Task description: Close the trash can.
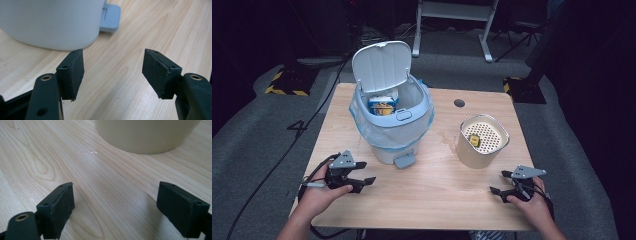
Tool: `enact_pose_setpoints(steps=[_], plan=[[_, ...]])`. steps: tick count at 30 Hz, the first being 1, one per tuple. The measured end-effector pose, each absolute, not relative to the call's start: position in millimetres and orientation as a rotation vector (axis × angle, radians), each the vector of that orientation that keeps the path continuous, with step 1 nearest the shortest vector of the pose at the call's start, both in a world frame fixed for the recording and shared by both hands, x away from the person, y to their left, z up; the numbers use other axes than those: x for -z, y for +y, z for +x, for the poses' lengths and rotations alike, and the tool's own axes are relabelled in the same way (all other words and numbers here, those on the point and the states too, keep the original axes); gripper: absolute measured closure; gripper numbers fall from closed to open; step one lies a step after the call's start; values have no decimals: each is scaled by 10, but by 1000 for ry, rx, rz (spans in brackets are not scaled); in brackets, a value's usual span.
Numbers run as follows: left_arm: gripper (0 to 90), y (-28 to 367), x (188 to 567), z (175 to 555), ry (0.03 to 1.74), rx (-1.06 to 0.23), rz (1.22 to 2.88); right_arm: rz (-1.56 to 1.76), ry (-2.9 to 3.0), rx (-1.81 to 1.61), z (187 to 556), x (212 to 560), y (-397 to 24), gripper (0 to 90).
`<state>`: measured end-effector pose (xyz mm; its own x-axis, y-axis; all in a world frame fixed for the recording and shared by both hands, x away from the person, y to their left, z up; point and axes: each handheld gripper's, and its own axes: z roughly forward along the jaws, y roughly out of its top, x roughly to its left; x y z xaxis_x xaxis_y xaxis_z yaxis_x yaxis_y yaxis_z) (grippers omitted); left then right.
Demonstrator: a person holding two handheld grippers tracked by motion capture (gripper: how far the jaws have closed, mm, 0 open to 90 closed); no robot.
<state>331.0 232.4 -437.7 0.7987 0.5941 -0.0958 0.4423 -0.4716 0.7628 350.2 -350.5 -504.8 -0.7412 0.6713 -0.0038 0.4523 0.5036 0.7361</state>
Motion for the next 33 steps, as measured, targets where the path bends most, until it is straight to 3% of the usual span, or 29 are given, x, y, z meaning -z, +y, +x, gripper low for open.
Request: enact_pose_setpoints(steps=[18,33], plan=[[339,2571,3691,3439,687,-236,2010,941,2463,-1079,3506,5048,-3507,147],[331,2638,3312,3516,721,-284,1848,942,2463,-1079,3506,5048,-3507,148]])
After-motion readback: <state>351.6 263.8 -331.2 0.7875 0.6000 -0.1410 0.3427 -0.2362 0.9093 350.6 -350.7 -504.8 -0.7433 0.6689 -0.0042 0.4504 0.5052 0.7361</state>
